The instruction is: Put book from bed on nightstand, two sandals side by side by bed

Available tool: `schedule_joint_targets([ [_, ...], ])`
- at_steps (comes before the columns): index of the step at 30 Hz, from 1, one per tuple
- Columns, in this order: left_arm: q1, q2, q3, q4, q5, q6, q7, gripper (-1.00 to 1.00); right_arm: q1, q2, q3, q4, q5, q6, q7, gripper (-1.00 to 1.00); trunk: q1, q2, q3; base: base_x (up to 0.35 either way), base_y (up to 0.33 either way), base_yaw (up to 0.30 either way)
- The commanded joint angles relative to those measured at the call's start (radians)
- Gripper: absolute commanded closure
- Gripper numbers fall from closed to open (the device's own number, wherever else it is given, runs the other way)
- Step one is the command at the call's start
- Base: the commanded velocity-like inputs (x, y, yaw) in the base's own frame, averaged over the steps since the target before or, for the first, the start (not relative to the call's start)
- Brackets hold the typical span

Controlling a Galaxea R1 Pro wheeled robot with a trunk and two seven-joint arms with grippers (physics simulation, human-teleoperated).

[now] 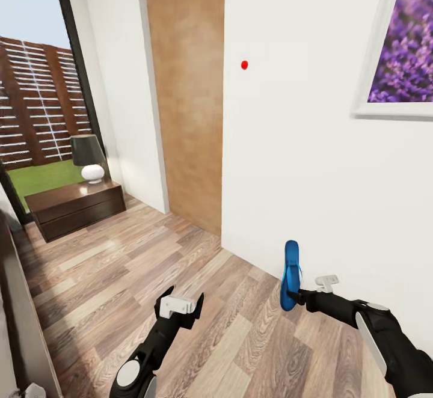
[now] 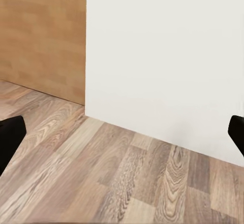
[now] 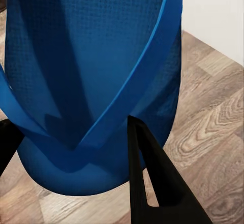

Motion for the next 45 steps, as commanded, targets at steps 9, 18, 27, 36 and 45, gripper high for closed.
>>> schedule_joint_targets([
  [9,-0.001,-0.001,0.001,0.001,0.001,0.0,-0.004,-1.0,0.0,0.0,-0.001,-0.001,-0.008,0.009,0.001,1.0,0.0,0.0,-0.001,0.0,-0.001,0.289],
  [18,-0.001,0.0,-0.006,0.003,0.001,0.0,-0.004,-1.0,0.0,0.0,-0.001,-0.001,-0.009,0.009,0.001,1.0,0.0,0.0,-0.001,0.0,0.0,0.207],
  [27,-0.001,0.0,-0.013,0.003,0.001,0.0,-0.004,-1.0,0.0,0.0,-0.001,-0.001,-0.009,0.009,0.0,1.0,0.0,0.0,-0.001,-0.022,0.0,0.015],
  [36,-0.001,0.0,-0.013,0.003,0.001,0.0,-0.004,-1.0,0.0,0.0,-0.001,-0.001,-0.008,0.009,0.001,1.0,0.0,0.0,-0.001,-0.298,0.0,0.0],
  [45,-0.001,0.0,-0.013,0.003,0.001,0.0,-0.004,-1.0,0.0,0.0,-0.001,-0.001,-0.008,0.009,0.001,1.0,0.0,0.0,-0.001,-0.138,0.0,0.041],
])
